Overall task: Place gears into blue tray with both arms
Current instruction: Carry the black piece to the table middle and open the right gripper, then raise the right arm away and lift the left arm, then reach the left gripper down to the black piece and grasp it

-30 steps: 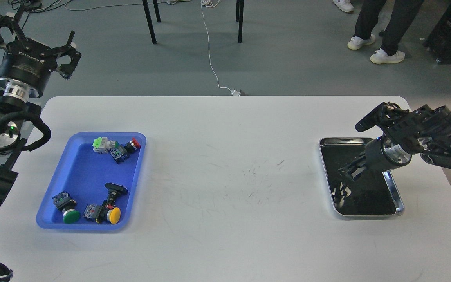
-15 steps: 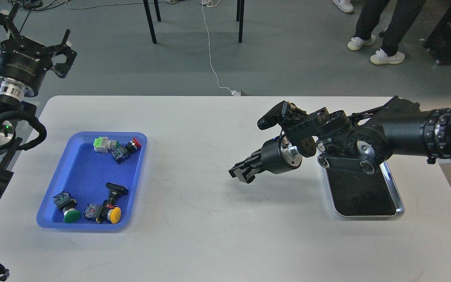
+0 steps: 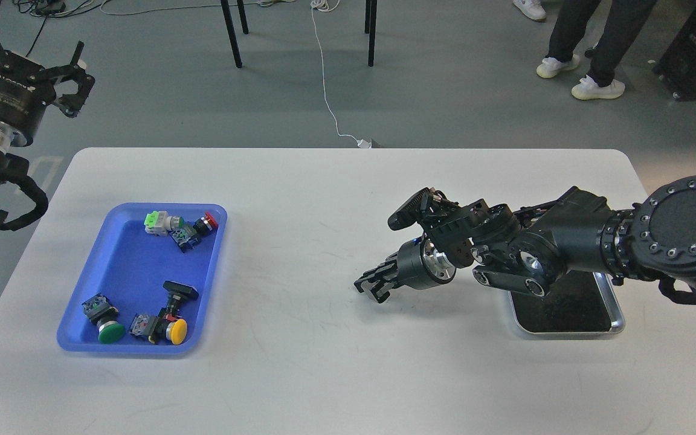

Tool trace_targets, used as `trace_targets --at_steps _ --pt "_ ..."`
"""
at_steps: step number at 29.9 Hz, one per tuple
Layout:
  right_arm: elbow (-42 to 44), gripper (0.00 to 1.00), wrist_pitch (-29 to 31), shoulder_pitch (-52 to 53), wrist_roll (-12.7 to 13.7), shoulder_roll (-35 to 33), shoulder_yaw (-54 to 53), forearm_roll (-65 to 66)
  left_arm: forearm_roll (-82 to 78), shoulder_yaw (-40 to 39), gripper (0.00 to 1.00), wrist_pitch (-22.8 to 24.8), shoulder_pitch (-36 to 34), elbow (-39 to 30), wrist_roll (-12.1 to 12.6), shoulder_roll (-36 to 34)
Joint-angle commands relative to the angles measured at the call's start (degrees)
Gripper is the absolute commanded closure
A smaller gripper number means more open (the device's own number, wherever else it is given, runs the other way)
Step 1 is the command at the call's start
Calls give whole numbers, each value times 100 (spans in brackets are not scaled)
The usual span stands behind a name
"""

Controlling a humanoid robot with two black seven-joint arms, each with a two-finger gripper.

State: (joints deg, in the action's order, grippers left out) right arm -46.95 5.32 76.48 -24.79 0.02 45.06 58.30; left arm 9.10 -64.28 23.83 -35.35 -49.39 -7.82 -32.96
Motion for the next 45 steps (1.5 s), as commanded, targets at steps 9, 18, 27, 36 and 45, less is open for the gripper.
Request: trace_targets --at_steps 9,18,27,36,45 --pt "19 35 -171 51 -17 -2 -119 -55 -5 -5 2 -1 -7 0 9 -87" --pt "274 6 -198 719 10 -2 -1480 -1214 -58 109 2 7 -112 -114 114 -281" --pt "151 4 -128 9 36 -1934 -3642 -1531 -1172 1383 3 341 -762 -571 501 -518" --pt "72 3 189 -977 36 -3017 -4980 -2472 -3846 1401 3 359 -877 -1644 211 -272" --pt "-86 3 1304 -2584 27 -4053 -6456 -4887 -8466 1953 8 307 -815 -2426 -220 1107"
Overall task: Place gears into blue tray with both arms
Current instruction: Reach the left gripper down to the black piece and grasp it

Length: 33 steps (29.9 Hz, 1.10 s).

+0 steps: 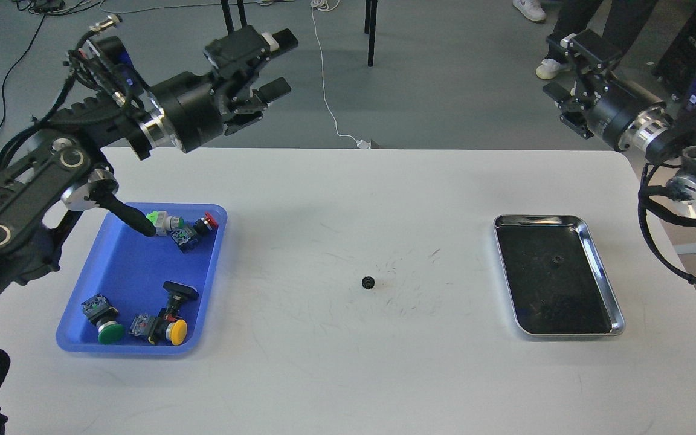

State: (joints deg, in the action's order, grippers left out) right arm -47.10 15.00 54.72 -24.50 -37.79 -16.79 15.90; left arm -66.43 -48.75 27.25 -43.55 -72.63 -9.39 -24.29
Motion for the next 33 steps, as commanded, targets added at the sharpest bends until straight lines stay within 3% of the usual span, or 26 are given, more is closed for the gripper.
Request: trace_targets --at_steps 1,13,20,24,33 --pt "-80 3 416 -566 -2 -342 -325 -884 -1212 619 8 -88 5 -128 -72 284" --pt "-1749 3 57 -1551 -64 -844 -624 -1177 -4262 3352 10 -2179 5 3 -63 802" --pt "-2180 2 -40 -2658 -64 -809 -1555 -2221 -5555 3907 18 -2838 110 1294 -90 1250" --pt "-2172 2 -32 -3221 -64 -765 -1951 -2381 -5662 4119 21 -3129 119 1445 -134 1453" --pt "-2180 2 -23 -3415 -125 -712 -2109 -2381 -5662 4119 56 -3129 207 1858 -125 1655"
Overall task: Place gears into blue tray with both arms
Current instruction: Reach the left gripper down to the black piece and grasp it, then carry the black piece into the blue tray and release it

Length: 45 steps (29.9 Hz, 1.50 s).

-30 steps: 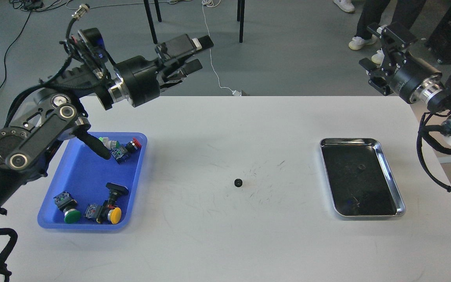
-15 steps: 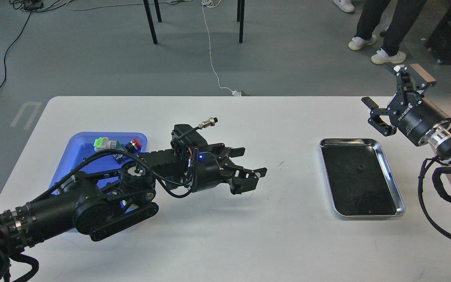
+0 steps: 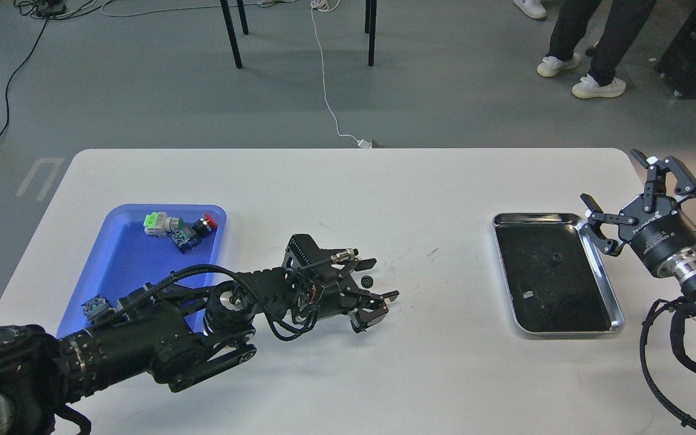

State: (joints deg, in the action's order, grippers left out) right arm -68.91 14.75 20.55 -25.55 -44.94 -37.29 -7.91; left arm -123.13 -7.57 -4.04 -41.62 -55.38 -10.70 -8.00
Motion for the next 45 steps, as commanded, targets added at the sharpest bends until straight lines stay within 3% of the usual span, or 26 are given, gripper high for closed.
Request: trace_targets --at_steps 1,10,12,19,23,26,31,35,40,45 --pt "-8 2 1 1 -20 2 -76 -9 8 1 56 -1 14 194 -2 26" --pt "-17 2 -8 1 -20 2 -103 0 35 1 59 -1 172 318 -29 0" --pt "-17 2 -8 1 -20 11 -103 0 43 1 63 -1 190 318 -29 0" --pt "-17 2 -16 1 -20 20 -112 0 79 -69 87 -36 269 300 24 -79" --pt "-17 2 -17 1 -20 20 -129 0 140 -244 89 -53 243 213 42 -228" --pt "-17 2 -17 10 -20 11 -155 0 621 -579 88 25 190 -549 15 -753" --pt "-17 2 -17 19 -20 11 -164 0 1361 -623 88 157 190 -1914 -20 -2607" --pt "-9 2 -17 45 -20 55 -164 9 1721 -615 88 131 199 -1845 -221 -3689" --pt "-8 2 -17 54 -20 143 -155 17 2135 -518 88 79 338 -1046 -1020 -4245" --pt "-17 2 -17 54 -20 99 -155 26 2109 -509 88 -185 761 8 -1154 -4184"
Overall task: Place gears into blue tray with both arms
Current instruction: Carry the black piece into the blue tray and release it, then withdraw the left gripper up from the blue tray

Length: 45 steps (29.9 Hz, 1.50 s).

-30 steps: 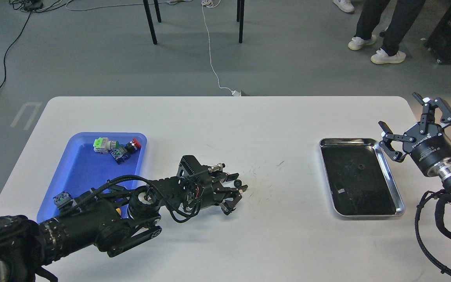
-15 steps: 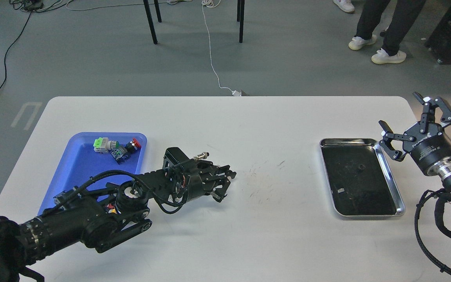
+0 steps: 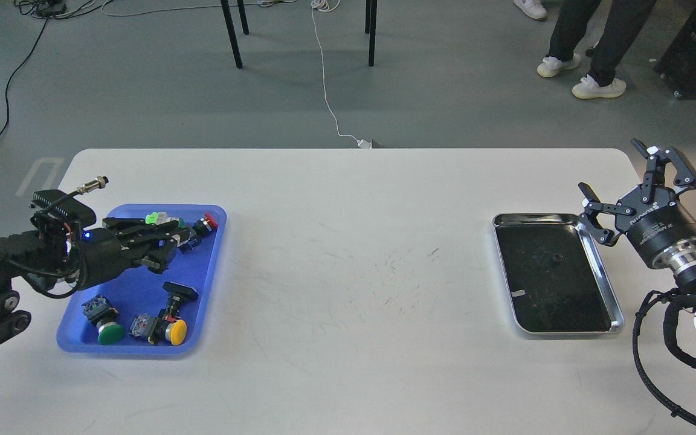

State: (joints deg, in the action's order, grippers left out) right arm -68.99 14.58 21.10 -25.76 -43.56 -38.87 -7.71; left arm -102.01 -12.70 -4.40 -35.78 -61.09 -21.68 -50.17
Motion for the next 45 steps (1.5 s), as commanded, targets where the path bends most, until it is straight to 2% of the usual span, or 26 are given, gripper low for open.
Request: trace_targets --at_steps 1,6,10,12,13,16,18,23,29,32,35,36,37,40,42,45 --pt "-9 2 1 8 1 -47 2 -2 23 5 87 -167 211 764 -55 85" --pt "-9 2 1 8 1 -65 2 -2 50 5 86 -175 246 1590 -81 656" --pt "-35 2 1 -1 1 -65 -7 -2 59 -4 83 -167 247 1609 -108 754" --pt "-35 2 1 -1 -8 -65 -7 -2 59 -4 75 -176 247 1644 -73 771" --pt "-44 2 1 -1 -8 -65 -7 -2 59 -13 67 -176 238 1653 -55 771" --pt "-44 2 1 -1 -8 -65 -7 -2 85 -101 30 -228 229 1662 -64 771" --pt "-44 2 1 -1 -8 -74 -16 -2 321 -110 22 -342 185 1644 -90 771" --pt "-167 2 1 8 -17 -135 -25 -2 1341 -66 18 -343 27 1592 -134 692" --pt "-966 2 -165 78 -8 -1021 37 111 2314 -127 14 -168 -473 1592 -204 631" --pt "-1090 2 -288 349 9 -1619 98 462 3789 -154 13 279 -930 1592 -257 639" --pt "-1055 2 -280 806 44 -2103 396 954 5756 -197 9 1140 -1299 1583 -257 666" --pt "-1046 2 -280 895 53 -2148 458 1008 6076 -215 8 1299 -1335 1583 -257 666" --pt "-994 2 -280 1252 79 -2209 694 1208 7202 -328 4 1840 -1405 1583 -249 666" --pt "-888 2 -280 1895 211 -2236 1143 1832 8869 -645 2 2643 -1397 1600 -187 683" --pt "-835 2 -280 2282 238 -2227 1520 2438 9557 -830 2 2934 -1388 1600 -178 718" --pt "-827 2 -280 2906 238 -2166 2240 3431 9955 -1181 2 3059 -1397 1644 -178 981"
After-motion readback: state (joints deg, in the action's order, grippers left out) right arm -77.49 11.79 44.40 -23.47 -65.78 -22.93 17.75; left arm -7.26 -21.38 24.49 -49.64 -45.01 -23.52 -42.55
